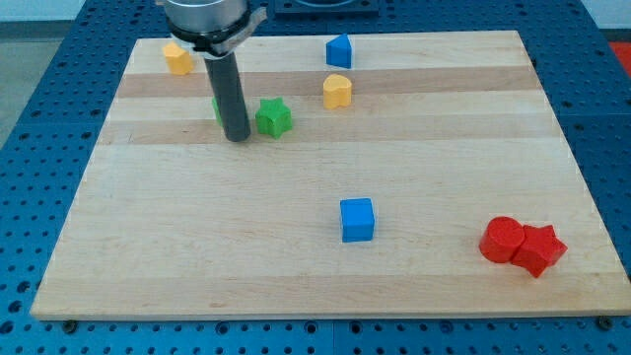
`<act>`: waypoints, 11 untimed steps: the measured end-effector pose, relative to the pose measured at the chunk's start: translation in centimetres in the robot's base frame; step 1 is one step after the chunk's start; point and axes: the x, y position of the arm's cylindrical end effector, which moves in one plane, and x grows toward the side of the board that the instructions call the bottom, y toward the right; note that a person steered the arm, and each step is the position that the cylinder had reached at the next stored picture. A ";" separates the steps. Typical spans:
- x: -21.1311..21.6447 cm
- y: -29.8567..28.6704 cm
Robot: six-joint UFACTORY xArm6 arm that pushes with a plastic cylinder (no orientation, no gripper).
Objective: Move the green star below the yellow heart
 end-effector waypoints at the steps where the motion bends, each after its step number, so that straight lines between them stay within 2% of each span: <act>1: -1.6 0.0; 2: -1.8 2.2; 3: 1.0 5.5; 4: 1.5 9.1; 5: -0.1 10.1; 8: -3.0 6.8; 11: -3.1 14.4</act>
